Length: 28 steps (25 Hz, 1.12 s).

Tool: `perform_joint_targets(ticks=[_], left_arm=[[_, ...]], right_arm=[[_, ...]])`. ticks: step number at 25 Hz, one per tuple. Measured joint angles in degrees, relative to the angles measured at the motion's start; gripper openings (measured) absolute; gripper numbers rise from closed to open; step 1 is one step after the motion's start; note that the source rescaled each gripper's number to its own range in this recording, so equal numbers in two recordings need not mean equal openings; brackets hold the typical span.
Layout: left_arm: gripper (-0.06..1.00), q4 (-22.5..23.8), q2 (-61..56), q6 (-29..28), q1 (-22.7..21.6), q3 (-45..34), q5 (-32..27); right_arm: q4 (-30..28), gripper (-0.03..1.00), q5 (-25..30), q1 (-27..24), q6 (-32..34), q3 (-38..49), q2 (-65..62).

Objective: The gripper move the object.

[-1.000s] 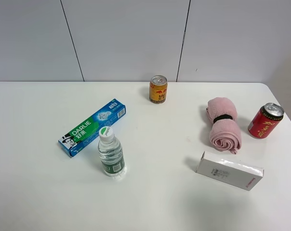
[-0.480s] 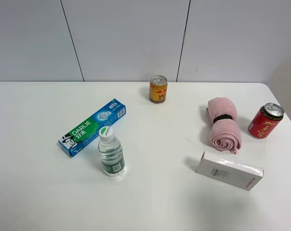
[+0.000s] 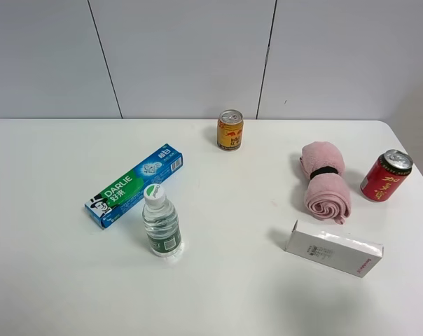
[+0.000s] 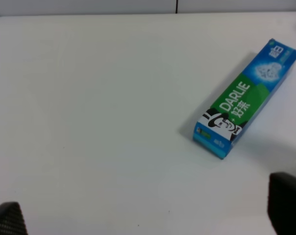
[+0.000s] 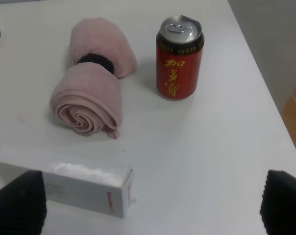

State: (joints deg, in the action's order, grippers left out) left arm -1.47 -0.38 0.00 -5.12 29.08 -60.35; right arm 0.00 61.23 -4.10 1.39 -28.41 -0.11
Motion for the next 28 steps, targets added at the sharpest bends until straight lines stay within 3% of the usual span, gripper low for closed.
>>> perform_joint_targets(ticks=[28], left_arm=[[1.0, 0.0, 0.0, 0.0, 0.0, 0.0, 0.0]], right_arm=[[-0.31, 0.89, 0.0, 0.0, 0.24, 0.0, 0.0]])
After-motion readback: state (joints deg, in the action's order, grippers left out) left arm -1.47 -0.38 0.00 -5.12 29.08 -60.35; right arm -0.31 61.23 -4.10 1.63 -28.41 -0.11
